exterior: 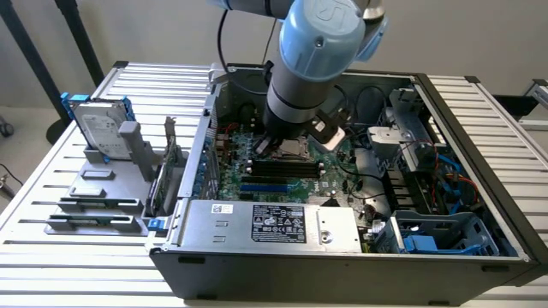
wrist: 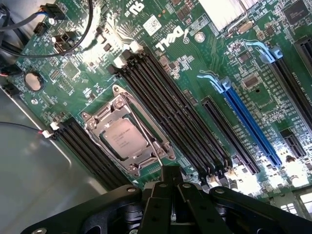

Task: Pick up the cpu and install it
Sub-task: 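Install the first cpu locking lever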

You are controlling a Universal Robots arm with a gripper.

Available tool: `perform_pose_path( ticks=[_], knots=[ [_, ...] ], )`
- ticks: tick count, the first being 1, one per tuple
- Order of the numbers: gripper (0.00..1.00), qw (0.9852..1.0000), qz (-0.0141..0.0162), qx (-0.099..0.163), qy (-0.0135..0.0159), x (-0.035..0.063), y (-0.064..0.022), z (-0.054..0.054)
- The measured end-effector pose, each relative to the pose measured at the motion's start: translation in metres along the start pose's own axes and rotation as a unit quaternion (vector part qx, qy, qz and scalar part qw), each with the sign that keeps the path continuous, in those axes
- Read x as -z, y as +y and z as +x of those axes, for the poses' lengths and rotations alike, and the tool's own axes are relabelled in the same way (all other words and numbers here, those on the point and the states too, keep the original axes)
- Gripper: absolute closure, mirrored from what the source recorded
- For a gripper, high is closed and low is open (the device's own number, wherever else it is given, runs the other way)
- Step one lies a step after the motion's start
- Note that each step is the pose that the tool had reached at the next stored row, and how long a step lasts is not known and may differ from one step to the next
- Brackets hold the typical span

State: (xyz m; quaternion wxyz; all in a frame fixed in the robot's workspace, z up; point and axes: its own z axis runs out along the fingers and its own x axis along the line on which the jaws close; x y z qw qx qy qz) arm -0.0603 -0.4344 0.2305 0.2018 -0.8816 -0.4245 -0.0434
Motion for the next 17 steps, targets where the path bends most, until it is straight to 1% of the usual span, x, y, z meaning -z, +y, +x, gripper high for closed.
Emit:
perform_pose_path(
  ticks=[4, 8, 13, 17],
  knots=[
    [0.89, 1.0, 0.0002, 0.001, -0.0004, -0.0037, -0.0018, -0.002],
    [0.89, 1.0, -0.0002, 0.004, -0.0004, -0.0093, -0.0016, -0.003],
    [0.89, 1.0, -0.0027, 0.007, 0.0012, -0.0164, -0.0018, -0.002],
    [0.89, 0.9999, -0.0052, 0.009, 0.0033, -0.0224, -0.0033, -0.001]
  ],
)
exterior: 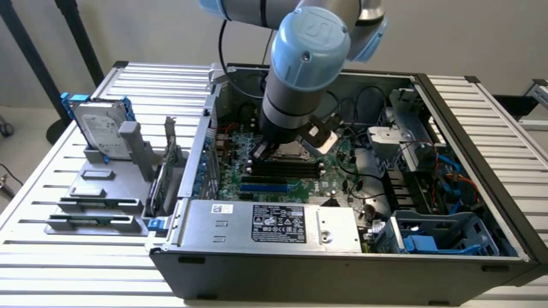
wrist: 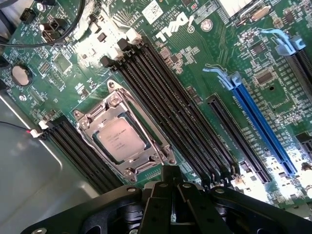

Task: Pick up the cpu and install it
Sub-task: 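Install the first cpu locking lever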

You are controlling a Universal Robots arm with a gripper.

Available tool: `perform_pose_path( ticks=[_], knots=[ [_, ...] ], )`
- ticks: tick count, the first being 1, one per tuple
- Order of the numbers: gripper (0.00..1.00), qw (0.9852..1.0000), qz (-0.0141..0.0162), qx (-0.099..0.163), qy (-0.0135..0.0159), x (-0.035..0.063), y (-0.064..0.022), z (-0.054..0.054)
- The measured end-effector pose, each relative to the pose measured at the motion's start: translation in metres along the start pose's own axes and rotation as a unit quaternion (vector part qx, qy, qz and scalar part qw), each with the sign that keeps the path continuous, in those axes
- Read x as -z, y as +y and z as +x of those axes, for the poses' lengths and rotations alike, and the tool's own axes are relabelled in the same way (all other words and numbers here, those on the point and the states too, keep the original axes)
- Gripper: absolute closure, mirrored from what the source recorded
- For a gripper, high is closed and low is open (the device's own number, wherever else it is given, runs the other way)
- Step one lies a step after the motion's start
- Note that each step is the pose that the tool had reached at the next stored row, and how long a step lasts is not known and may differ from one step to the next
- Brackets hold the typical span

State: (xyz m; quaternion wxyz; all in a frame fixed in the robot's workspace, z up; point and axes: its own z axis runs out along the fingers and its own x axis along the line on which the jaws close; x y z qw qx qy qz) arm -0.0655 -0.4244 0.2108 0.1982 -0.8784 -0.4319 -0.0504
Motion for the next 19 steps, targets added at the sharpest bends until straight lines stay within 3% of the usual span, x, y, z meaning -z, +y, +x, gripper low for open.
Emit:
perform_pose_path(
  ticks=[19],
  knots=[
    [0.89, 1.0, 0.0019, 0.009, -0.0025, -0.0112, -0.0011, -0.0032]
  ],
)
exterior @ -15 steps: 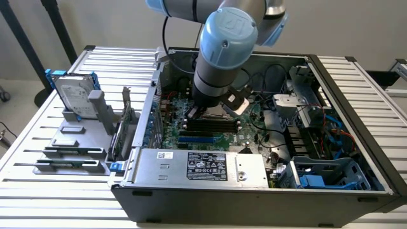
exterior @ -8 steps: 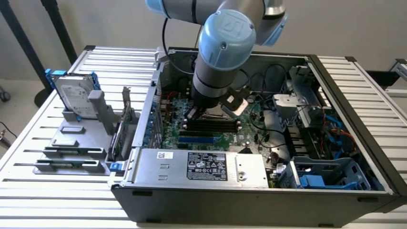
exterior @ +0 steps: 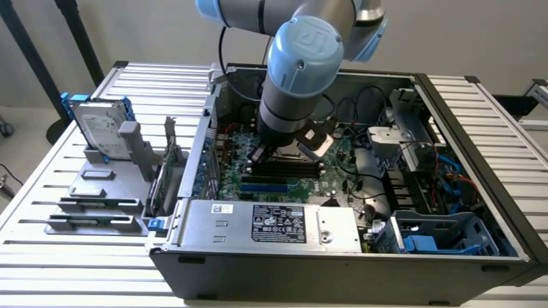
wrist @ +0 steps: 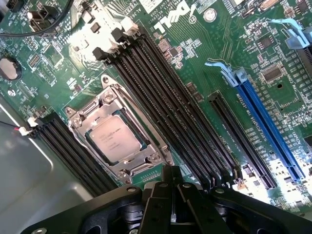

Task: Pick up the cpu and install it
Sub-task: 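Install the first cpu locking lever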

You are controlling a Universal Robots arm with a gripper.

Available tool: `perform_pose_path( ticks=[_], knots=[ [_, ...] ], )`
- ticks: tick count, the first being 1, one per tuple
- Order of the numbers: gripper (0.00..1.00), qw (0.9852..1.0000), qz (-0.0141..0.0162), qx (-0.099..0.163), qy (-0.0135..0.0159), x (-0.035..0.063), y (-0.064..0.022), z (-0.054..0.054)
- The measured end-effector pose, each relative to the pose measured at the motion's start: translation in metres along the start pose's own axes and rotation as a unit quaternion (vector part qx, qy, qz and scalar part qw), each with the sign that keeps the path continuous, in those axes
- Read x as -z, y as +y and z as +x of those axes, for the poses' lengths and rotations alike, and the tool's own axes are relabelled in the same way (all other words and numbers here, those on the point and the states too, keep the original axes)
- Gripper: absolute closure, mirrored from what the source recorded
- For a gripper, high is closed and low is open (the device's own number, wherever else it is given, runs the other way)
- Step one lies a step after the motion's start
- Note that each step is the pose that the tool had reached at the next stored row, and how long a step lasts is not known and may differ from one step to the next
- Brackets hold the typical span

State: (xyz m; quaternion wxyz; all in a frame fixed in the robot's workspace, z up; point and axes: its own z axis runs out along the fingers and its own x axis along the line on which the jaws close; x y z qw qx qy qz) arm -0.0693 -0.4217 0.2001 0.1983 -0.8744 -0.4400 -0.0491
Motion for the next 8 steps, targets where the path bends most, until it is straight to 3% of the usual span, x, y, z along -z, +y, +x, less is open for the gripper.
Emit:
perform_pose_path(
  ticks=[8],
  knots=[
    [0.89, 1.0, 0.0002, 0.004, -0.0006, -0.0048, 0.0006, -0.0003]
  ],
)
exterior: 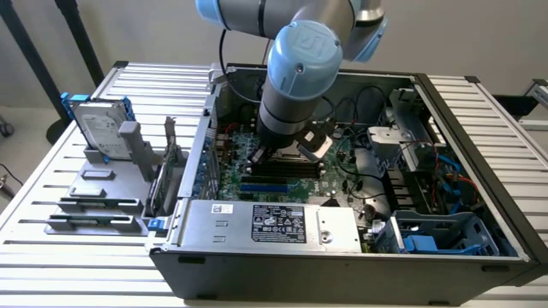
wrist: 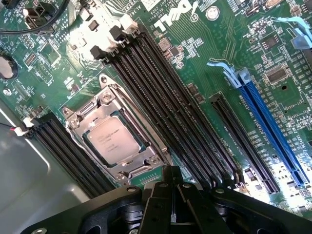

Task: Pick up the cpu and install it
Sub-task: 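Install the first cpu locking lever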

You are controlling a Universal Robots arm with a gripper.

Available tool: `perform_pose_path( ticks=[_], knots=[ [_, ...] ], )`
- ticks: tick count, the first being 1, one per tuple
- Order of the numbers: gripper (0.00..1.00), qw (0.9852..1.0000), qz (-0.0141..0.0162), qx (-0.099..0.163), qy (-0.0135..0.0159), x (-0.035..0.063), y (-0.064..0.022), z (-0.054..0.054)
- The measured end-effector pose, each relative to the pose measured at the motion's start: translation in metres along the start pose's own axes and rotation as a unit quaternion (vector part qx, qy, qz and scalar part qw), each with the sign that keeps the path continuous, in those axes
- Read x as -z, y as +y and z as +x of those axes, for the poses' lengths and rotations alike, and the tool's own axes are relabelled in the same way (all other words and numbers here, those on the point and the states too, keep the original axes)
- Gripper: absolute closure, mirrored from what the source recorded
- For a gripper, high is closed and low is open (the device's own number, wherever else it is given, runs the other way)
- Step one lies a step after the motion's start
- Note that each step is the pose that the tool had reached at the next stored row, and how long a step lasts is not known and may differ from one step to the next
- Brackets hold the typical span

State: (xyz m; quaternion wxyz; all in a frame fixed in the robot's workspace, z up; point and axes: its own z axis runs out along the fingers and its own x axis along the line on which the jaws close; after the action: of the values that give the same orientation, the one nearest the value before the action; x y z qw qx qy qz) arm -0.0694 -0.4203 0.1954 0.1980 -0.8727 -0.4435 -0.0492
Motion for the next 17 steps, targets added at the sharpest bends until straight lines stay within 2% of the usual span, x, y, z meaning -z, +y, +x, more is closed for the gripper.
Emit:
perform_pose_path(
  ticks=[12, 15, 17],
  knots=[
    [0.89, 1.0, -0.0003, 0.005, -0.0007, -0.0082, -0.0004, 0.0012],
    [0.89, 1.0, -0.0012, 0.006, -0.0025, -0.0088, -0.0009, 0.0015],
    [0.89, 1.0, -0.0032, 0.006, -0.0052, -0.0089, -0.001, 0.0017]
  ],
)
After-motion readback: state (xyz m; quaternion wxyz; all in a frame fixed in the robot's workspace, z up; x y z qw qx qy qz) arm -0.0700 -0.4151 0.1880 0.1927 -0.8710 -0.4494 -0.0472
